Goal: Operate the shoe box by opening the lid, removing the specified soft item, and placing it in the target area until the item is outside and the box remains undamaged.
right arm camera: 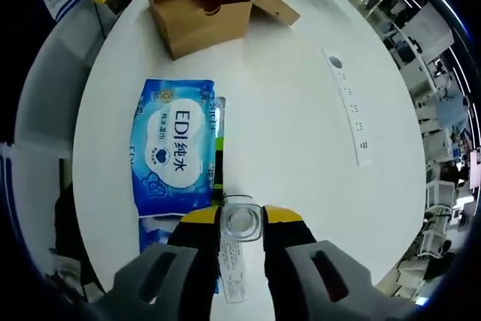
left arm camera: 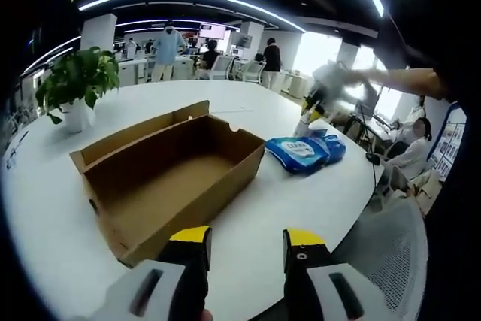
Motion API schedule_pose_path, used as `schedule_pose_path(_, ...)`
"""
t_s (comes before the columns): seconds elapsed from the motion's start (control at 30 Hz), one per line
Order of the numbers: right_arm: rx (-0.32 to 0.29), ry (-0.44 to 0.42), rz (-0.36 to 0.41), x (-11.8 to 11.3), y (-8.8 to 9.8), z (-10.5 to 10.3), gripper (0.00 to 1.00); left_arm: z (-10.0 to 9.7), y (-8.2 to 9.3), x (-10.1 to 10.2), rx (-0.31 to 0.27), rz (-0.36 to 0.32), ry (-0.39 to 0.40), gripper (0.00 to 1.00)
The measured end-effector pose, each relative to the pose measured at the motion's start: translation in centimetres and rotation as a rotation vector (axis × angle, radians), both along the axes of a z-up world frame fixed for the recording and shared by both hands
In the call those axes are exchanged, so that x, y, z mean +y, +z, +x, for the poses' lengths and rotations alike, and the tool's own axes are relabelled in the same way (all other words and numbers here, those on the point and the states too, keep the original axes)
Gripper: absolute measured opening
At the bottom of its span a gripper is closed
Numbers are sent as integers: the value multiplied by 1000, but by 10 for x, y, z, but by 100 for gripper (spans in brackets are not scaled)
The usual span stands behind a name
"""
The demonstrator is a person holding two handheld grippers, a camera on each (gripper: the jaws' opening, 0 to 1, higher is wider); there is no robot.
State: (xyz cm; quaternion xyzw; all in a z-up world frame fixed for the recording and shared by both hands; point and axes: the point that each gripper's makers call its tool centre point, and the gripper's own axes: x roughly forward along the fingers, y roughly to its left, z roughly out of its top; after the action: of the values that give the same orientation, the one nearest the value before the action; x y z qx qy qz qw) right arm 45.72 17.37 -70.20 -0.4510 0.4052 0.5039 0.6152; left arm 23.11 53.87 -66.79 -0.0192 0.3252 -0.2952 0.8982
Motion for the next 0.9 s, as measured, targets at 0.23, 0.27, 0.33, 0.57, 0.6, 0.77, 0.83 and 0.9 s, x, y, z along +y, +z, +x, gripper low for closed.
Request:
schedule_pose_path(0.23, -19, 18, -7, 0, 0, 1, 20, 0, 0, 0, 1, 0, 2, 38)
schedule_pose_path(0.27, -21, 18, -7, 0, 0, 1, 20, 0, 0, 1, -1, 0, 3, 38)
schedule_pose_path(0.33, -25, 15, -8, -2, 1, 2, 20, 1, 0, 1, -3, -1, 4, 38)
schedule_pose_path(0.57, -38, 10, -2, -4, 4, 2, 23, 2, 2, 1, -8, -3, 10, 38)
schedule_pose_path(0.6, -43, 7, -1, -4, 6, 2, 24, 2, 3, 1, -9, -3, 9, 38)
schedule_pose_path(0.77, -55, -2, 2, -7, 10, -2, 25, 3, 4, -1, -9, -19, 23, 38)
schedule_pose_path(0.83, -66, -15, 6, -9, 13, -2, 25, 4, 4, -2, -9, -23, 25, 38)
schedule_pose_path(0.9, -79, -35, 16, -12, 18, -1, 25, 4, 4, -3, -9, -27, 26, 38)
